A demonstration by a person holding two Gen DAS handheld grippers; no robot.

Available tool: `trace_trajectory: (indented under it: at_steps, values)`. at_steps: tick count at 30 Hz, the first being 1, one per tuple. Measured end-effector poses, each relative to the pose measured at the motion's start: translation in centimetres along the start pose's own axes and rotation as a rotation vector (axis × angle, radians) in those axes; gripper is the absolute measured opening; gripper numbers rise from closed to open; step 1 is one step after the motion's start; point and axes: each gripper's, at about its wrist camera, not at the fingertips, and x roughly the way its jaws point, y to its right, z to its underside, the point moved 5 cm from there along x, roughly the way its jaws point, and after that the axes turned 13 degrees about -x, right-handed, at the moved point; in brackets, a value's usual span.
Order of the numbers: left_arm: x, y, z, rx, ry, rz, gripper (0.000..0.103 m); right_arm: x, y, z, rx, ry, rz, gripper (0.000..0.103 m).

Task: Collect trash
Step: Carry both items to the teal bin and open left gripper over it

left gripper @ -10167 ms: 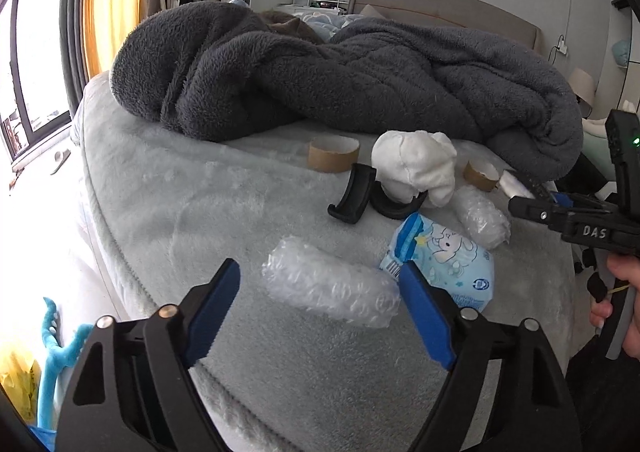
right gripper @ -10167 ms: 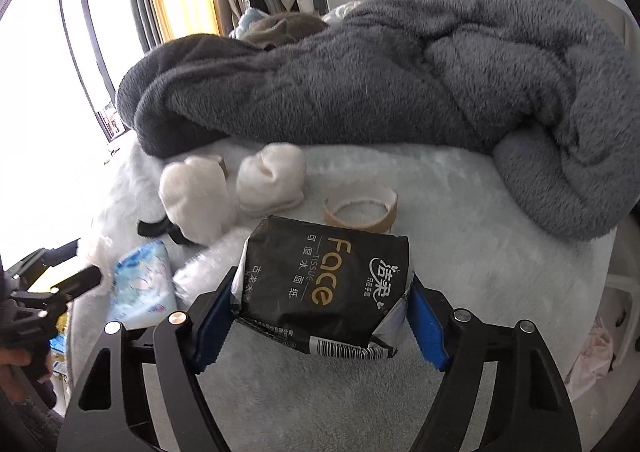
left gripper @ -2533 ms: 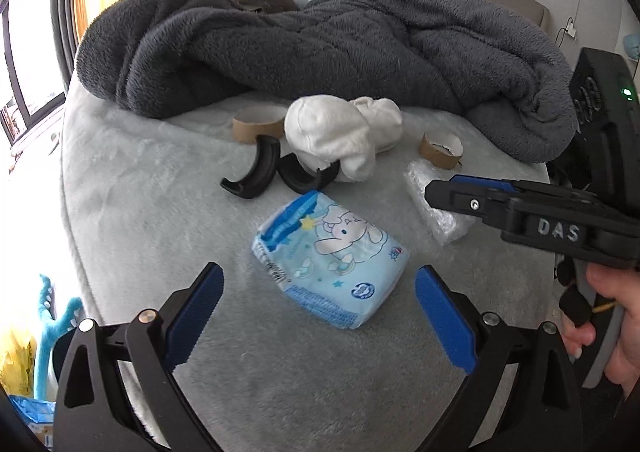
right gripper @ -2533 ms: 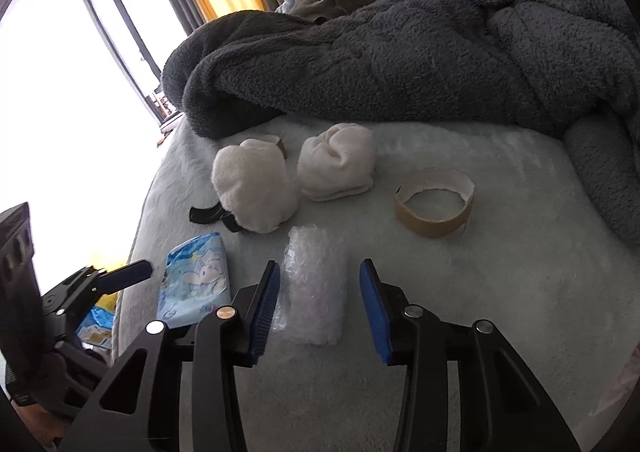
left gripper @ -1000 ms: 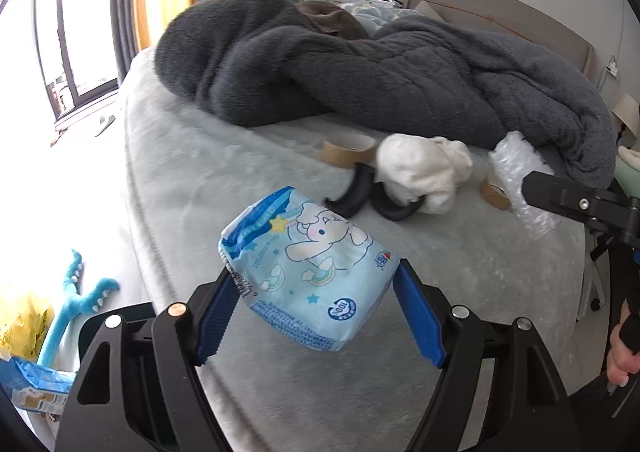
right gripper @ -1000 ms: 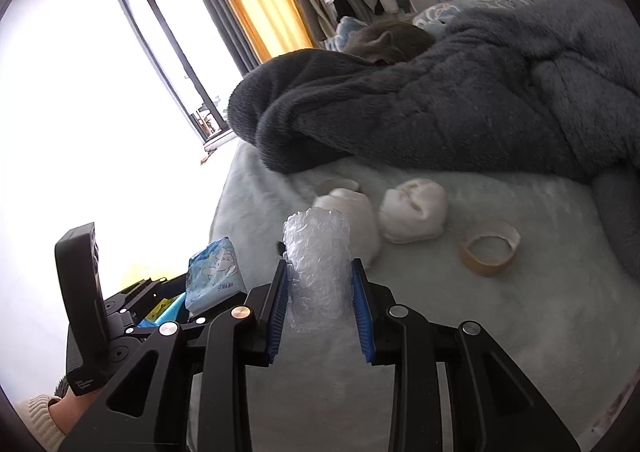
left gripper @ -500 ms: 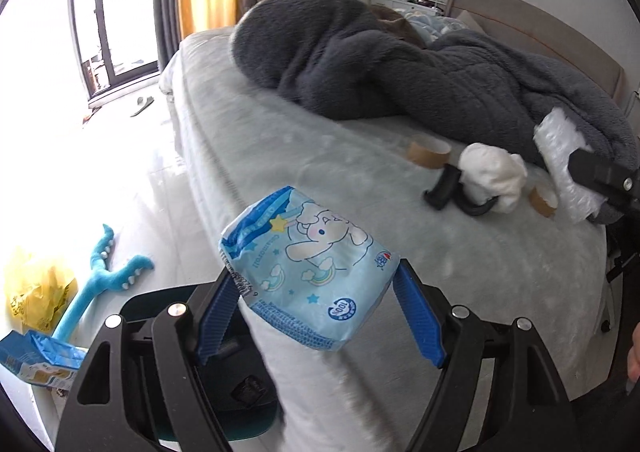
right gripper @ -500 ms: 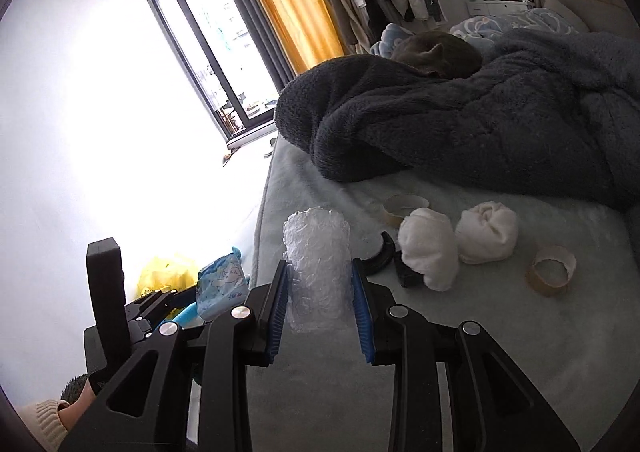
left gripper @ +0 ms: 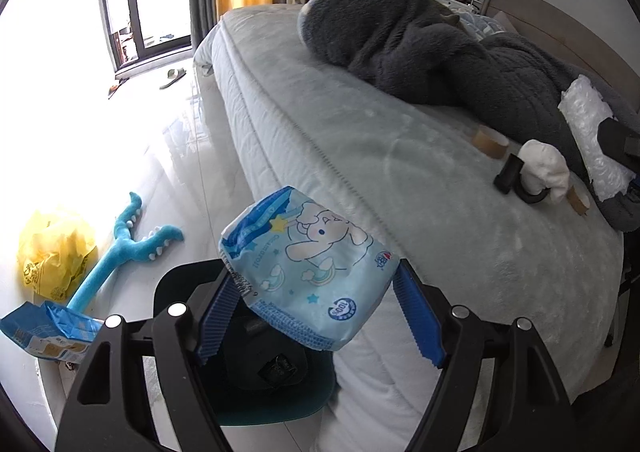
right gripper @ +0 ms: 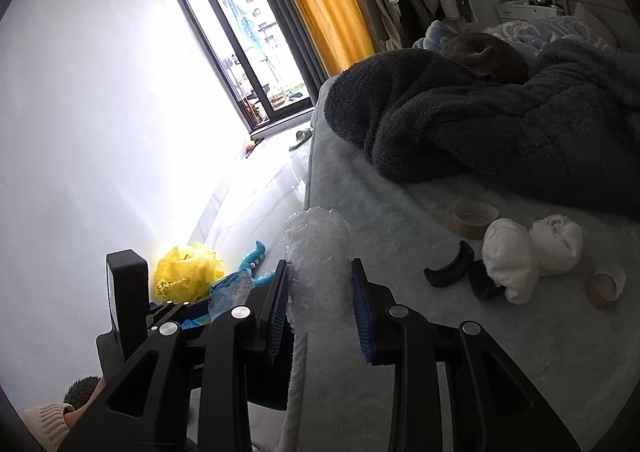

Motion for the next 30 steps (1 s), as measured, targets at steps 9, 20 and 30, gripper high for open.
trace_trajectory:
  at_steps: [9, 20, 30]
  values:
    - [1.2, -4.1, 1.1, -0.038, -0.055, -0.034, 0.078, 2.1, -3.0, -0.5, -0.030, -0.020, -0.039, 0.031]
    - [3.0, -9.5, 3.1, -0.094, -0.154, -0.072, 0.078, 6.8, -6.9, 0.1, -0.071, -0.090, -0.094, 0.031]
    - [4.6, -13.3, 4.9, -0.148, -0.250, -0.078, 0.078, 11.4, -10.7, 1.7, -0.115, -0.176, -0.130, 0.031]
